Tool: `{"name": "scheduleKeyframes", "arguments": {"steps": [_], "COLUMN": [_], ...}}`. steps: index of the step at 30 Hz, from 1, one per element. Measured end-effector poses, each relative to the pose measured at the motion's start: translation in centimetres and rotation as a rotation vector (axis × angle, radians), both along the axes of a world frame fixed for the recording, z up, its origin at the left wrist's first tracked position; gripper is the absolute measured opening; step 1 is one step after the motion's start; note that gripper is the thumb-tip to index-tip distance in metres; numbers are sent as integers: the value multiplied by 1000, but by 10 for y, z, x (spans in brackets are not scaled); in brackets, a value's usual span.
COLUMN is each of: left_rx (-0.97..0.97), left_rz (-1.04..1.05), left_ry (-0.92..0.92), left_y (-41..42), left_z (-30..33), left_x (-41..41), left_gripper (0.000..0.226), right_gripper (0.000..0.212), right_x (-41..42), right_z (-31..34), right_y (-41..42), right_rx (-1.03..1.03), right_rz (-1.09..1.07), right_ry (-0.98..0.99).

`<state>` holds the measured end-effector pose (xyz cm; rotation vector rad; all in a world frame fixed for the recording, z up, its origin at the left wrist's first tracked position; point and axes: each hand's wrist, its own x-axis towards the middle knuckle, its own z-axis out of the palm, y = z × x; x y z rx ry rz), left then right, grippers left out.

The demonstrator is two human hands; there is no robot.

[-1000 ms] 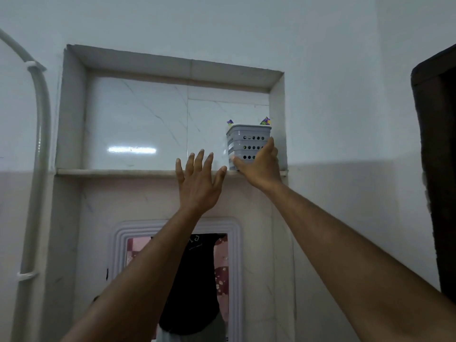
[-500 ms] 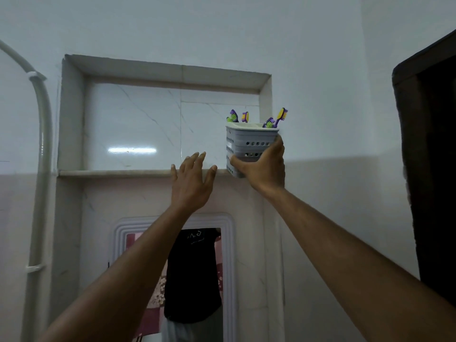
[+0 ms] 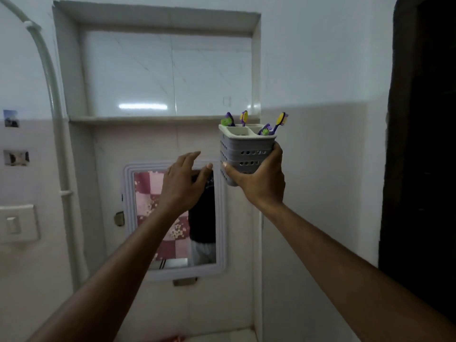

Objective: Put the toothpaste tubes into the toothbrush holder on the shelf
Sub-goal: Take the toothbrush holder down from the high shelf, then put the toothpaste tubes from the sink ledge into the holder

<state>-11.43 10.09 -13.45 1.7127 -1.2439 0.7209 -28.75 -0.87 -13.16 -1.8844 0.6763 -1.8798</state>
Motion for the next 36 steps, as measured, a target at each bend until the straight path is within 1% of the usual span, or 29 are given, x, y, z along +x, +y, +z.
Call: {"name": "scheduleKeyframes", "arguments": {"steps": [4, 6, 8, 16, 23, 28, 31, 33, 36], "left_rx": [48, 90, 124, 257, 359, 474, 544, 623, 698], "left_rz": [6, 11, 8, 7, -30, 39, 23, 40, 64], "left_ry": [65, 92, 121, 325, 599, 635, 666, 673, 703], "left_y": [21, 29, 38, 78, 104, 125, 138, 147, 149], "left_z": [-55, -89, -126, -270, -397, -469, -513, -542, -569], "left_x": [-24, -30, -32, -47, -14, 13, 32, 45, 62], "left_gripper": [63, 66, 63, 62, 67, 57, 51, 53, 56], "right_gripper": [127, 127, 127, 125, 126, 126, 129, 131, 133], "right_x": [-18, -25, -30, -36, -12, 8, 20, 29, 47], "right_z": [-68, -106, -144, -275, -378, -446, -484, -505, -535], "right_y": [19, 26, 32, 59, 82, 88, 88, 90, 87], "right_rx": [103, 142, 184, 378, 552, 654, 718, 770, 806], "right_rz": [43, 57, 83, 152, 217, 197, 183, 174, 141], "right_ry": [44, 68, 99, 270, 394, 480, 525, 540, 559]}}
